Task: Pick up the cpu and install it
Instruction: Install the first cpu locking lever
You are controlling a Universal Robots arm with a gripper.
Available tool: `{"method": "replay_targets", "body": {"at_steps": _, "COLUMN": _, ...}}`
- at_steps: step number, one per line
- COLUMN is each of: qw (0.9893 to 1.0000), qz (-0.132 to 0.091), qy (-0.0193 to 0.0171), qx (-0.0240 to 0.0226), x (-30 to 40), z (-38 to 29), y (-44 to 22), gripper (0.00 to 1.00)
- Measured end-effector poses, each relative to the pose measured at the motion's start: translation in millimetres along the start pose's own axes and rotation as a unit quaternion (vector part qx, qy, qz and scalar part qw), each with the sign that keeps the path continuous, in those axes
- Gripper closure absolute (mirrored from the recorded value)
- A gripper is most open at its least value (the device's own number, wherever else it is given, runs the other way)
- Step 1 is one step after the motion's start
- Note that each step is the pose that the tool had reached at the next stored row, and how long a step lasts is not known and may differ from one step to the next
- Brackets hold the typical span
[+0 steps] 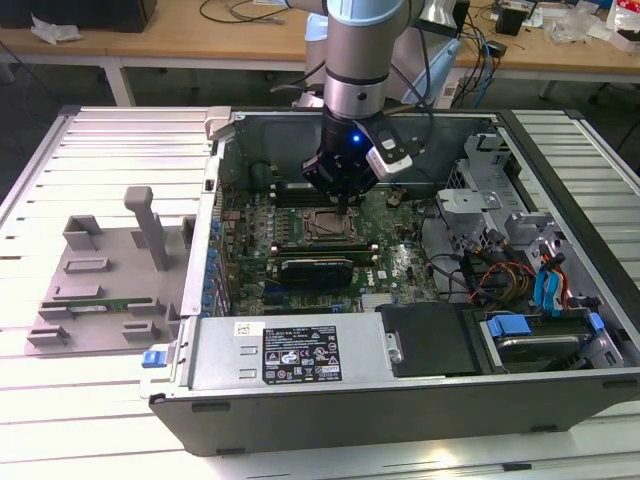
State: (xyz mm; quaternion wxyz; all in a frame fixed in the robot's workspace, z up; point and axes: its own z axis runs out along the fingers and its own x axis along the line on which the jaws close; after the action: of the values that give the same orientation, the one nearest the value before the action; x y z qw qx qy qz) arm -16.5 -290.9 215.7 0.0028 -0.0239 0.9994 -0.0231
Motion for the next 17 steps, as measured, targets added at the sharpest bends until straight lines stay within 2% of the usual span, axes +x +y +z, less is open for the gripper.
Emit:
{"method": "replay_targets", "body": {"at_steps": 10, "qw": 0.9999, "qz": 0.0, "qy": 0.0007, "qx": 0.0145, "x": 0.0, "z": -4.4, "y": -0.2, "gripper": 0.89}}
{"method": "replay_targets", "body": {"at_steps": 17, "qw": 0.9996, "qz": 0.0, "qy": 0.0013, "qx": 0.0266, "x": 0.0, "z": -7.7, "y": -0.4, "gripper": 0.89}}
